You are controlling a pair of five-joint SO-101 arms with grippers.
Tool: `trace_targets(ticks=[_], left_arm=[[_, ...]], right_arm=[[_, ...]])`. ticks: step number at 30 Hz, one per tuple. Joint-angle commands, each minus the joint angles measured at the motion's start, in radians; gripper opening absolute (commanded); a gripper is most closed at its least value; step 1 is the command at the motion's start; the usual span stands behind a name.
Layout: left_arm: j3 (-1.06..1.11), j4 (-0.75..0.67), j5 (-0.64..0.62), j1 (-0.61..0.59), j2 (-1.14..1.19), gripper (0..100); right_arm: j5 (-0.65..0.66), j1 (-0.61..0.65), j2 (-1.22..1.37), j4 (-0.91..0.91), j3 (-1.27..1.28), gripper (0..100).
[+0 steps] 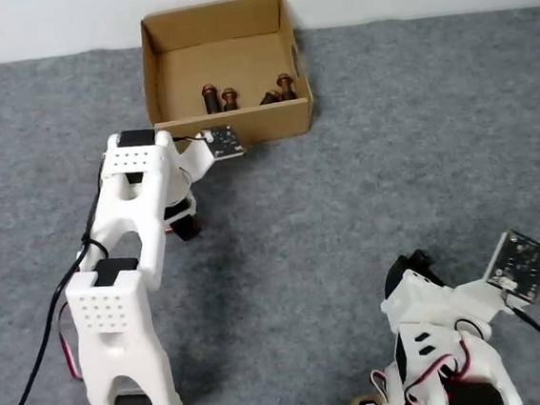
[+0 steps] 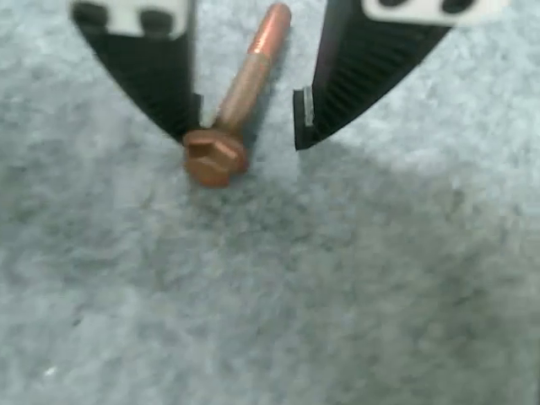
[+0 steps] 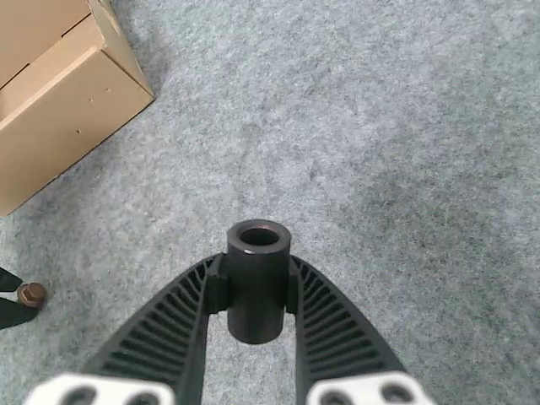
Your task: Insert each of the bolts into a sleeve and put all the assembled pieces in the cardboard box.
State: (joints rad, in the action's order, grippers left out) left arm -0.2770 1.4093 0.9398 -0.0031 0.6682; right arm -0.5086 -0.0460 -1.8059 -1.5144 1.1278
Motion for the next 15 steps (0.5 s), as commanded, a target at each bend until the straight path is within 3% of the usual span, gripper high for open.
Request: trace_targets(ticks=[1, 3, 12, 15], left_arm=[[-0.031, -0.008, 0.002, 0.017, 0.006, 4], [-0.038, 0.037, 0.002, 0.017, 0.017, 0], [-0.056, 0.261, -0.005, 0.023, -0.094, 1], [-0.025, 0.342, -0.081, 0.051, -0.164, 1]], right_arm=[[-0.008, -0.007, -0.004, 0.027, -0.005, 0.8], [-0.008, -0.005, -0.004, 0.027, -0.005, 0.8], [-0.006, -0.004, -0.007, 0.027, -0.011, 0.8], [0.015, -0.004, -0.007, 0.027, -0.012, 0.8]])
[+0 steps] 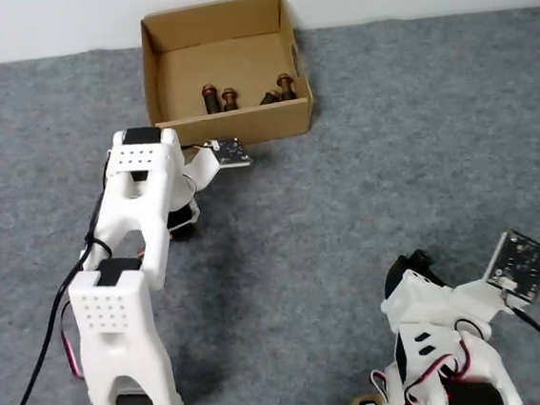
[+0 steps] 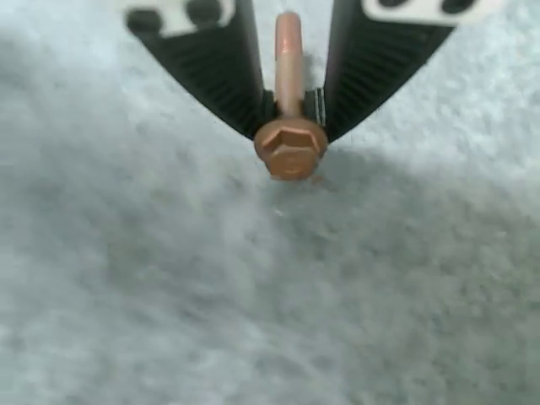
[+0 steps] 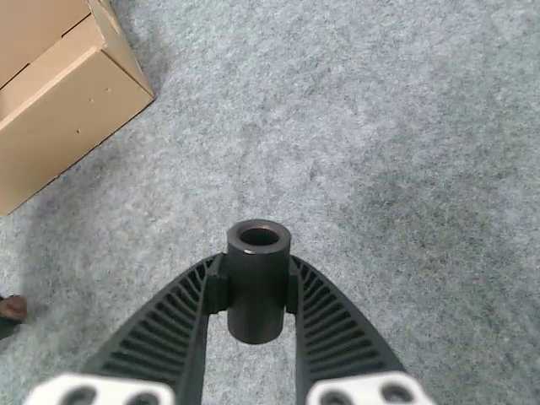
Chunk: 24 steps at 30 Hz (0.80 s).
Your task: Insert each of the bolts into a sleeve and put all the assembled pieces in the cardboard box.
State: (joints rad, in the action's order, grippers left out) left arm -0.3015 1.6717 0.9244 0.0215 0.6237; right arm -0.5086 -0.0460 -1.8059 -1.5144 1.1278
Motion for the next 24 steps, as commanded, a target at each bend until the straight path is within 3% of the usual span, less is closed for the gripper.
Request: trace_targets(ticks=[1, 8, 14, 17, 24], left_arm=[[0.012, 0.081, -0.11, 0.031, -0.153, 1], [0.16, 0.081, -0.388, 0.052, -0.476, 1], [0.398, 0.068, -0.488, 0.138, -0.799, 0], [0.499, -0.046, -0.56, 0.176, -0.977, 0], [0.774, -0.408, -0.971, 0.192, -1.367, 0]], right_arm=[[0.041, -0.004, -0.007, 0.028, -0.014, 0.8], [0.192, 0.12, -0.007, 0.05, -0.012, 0.8], [0.238, 0.332, -0.005, 0.094, -0.006, 0.8], [0.238, 0.427, 0.001, 0.159, 0.009, 0.8], [0.239, 0.628, -0.002, 0.285, 0.117, 0.8]])
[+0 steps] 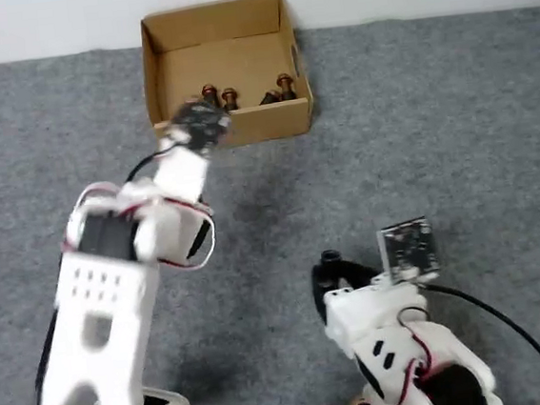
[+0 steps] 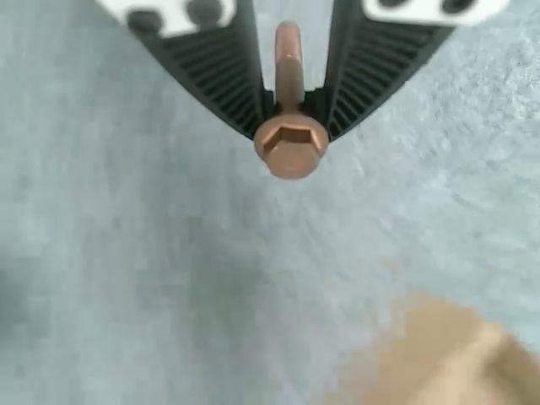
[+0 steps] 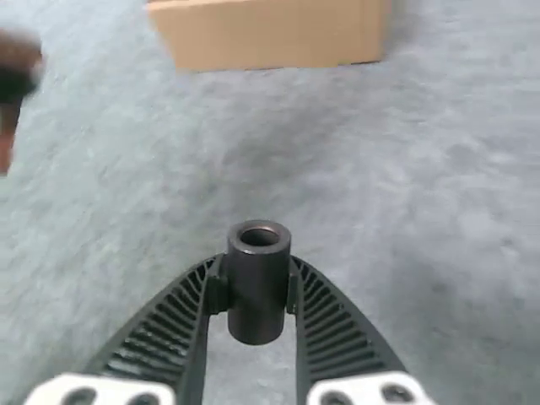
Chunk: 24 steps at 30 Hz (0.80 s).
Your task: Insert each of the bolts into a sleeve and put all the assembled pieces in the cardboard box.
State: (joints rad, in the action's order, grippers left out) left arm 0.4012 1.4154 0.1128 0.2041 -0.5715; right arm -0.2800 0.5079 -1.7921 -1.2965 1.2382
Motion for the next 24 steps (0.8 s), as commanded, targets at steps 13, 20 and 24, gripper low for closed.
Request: trace_targets(ticks=[13, 20, 24], left_arm=[[0.507, -0.497, -0.508, 0.029, -0.671, 0], [0.65, -0.506, -0.586, 0.187, -0.933, 0], [0.696, -0.482, -0.637, 0.226, -1.01, 0]], right_arm=[[0.183, 0.265, -0.018, 0.374, 0.215, 0.8], [0.264, 0.366, -0.016, 0.493, 0.253, 0.8], [0.339, 0.367, -0.018, 0.547, 0.265, 0.8]])
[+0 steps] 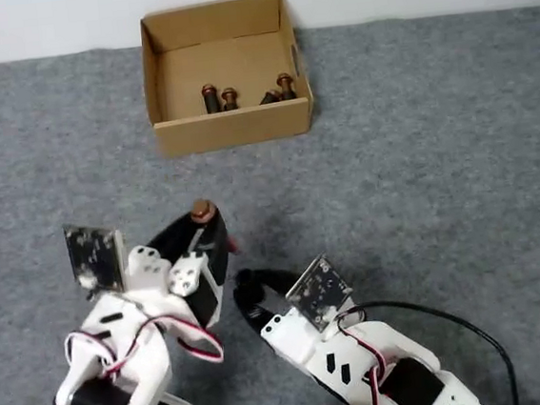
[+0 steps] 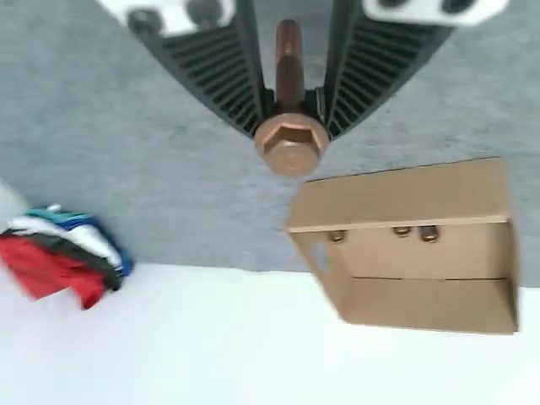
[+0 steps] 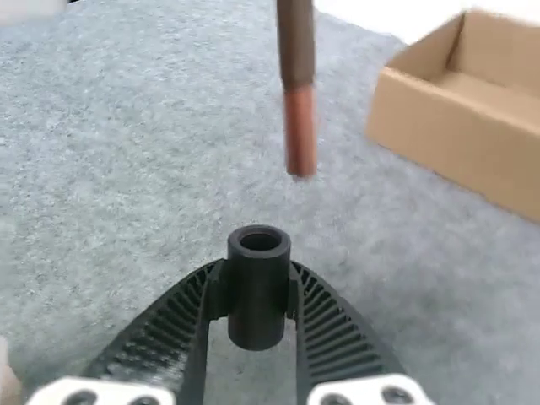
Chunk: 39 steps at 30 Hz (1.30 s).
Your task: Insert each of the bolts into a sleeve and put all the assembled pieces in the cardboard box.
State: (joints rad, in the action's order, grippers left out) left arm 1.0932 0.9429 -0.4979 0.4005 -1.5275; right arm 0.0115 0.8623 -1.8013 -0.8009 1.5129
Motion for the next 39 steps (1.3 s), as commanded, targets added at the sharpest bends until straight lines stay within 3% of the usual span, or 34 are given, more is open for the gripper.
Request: trace_targets(ticks=[1, 18, 31, 39], left_arm=[[0.007, 0.005, -0.026, 0.034, -0.058, 0], [-0.174, 0.207, -0.026, 0.035, -0.057, 0], [-0.059, 0.12, -0.028, 0.035, -0.057, 0], [-0.058, 0.216, -0.028, 0.035, -0.057, 0]], right_arm=[[0.06, 0.012, -0.008, 0.058, -0.009, 0.8], [0.074, -0.035, -0.008, 0.061, 0.005, 0.8], [0.075, 0.027, -0.008, 0.061, -0.025, 0.8], [0.075, 0.027, -0.008, 0.061, -0.037, 0.8]])
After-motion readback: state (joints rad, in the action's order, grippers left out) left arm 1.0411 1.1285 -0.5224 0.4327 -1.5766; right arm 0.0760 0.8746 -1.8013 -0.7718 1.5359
